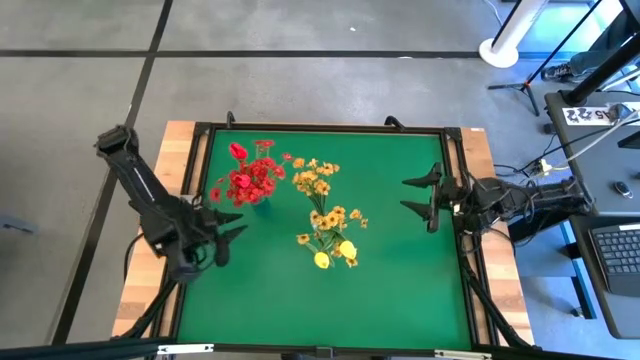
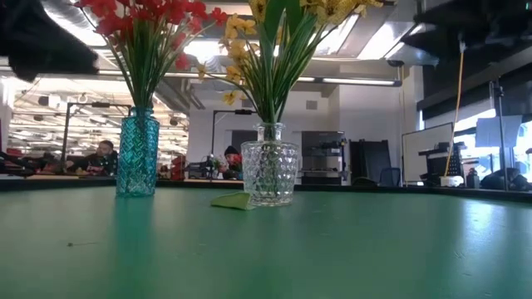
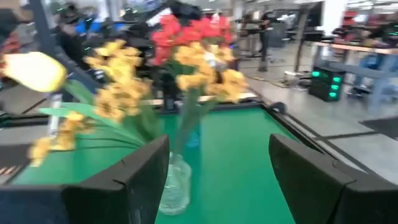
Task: Sort flowers into vase by color
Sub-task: Return to Home Position
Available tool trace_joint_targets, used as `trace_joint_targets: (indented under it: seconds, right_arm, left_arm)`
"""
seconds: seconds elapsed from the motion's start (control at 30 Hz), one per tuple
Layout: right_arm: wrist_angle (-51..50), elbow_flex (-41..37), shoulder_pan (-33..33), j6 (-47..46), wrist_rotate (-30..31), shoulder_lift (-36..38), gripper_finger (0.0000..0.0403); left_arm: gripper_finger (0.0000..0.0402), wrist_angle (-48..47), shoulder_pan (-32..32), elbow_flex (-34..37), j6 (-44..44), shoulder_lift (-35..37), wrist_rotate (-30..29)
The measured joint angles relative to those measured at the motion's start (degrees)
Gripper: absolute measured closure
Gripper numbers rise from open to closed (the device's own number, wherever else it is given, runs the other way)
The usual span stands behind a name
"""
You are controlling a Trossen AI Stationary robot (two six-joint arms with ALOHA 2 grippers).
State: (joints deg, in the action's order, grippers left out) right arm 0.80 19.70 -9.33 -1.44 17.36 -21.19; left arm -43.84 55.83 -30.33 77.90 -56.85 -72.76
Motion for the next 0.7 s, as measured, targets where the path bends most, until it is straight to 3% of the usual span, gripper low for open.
trace_joint_targets:
  seconds: [0.17, 0.23, 0.47, 0.6, 0.7]
  right_arm:
    - [-2.4, -4.2, 6.0, -1.4, -1.2, 8.8, 0.013]
    - [-3.5, -4.9, 7.5, -1.5, -3.4, 11.6, 0.013]
    - [-7.2, -4.9, 9.0, -1.5, -6.3, 17.9, 0.0167]
    - [-9.1, -4.9, 9.0, -1.5, -8.9, 18.1, 0.0222]
    - [-9.9, -4.9, 9.0, -1.5, -10.4, 18.1, 0.0266]
  left_arm:
    - [0.0366, -7.2, 3.6, 0.0, -0.2, 5.1, -10.3]
    - [0.0391, -10.5, 4.4, 0.0, 0.0, 7.2, -12.6]
    - [0.04, -19.0, 6.4, 0.7, 3.5, 16.5, -15.5]
    - [0.0401, -15.7, 8.2, 3.2, 5.5, 19.8, -14.3]
    - [0.0401, -8.0, 9.7, 6.5, 7.0, 20.1, -14.4]
